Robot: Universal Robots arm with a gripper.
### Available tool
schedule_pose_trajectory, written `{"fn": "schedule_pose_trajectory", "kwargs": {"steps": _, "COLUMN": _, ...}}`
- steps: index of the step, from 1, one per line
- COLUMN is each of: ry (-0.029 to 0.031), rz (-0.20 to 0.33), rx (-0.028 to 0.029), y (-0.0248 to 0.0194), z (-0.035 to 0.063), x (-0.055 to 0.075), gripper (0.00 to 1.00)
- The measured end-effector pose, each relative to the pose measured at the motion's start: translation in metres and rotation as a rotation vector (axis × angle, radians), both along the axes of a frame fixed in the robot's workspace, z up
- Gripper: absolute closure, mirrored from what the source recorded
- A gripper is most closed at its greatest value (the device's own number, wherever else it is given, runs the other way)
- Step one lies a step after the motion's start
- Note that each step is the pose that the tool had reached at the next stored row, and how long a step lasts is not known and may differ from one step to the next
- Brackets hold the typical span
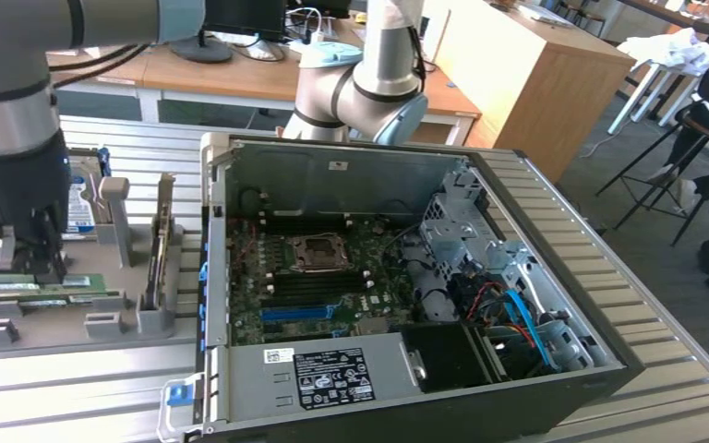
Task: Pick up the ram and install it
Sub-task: 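Pick up the ram and move it above insertion slot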
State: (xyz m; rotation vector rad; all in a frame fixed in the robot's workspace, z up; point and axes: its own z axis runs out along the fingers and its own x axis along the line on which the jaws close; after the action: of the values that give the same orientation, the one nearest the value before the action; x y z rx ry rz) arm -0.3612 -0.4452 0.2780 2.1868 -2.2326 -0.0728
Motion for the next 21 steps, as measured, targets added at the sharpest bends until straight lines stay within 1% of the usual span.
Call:
{"fn": "schedule_pose_trajectory", "kwargs": {"steps": 20, "ry": 0.0004, "rz": 0.000, "rx": -0.0001, "y": 0.0000, "z": 0.0580, "x": 0.001, "gripper": 0.88}}
{"fn": "schedule_pose_trajectory", "kwargs": {"steps": 21, "ry": 0.0003, "rz": 0.000, "rx": 0.0020, "y": -0.0001, "z": 0.0591, "x": 0.001, "gripper": 0.88}}
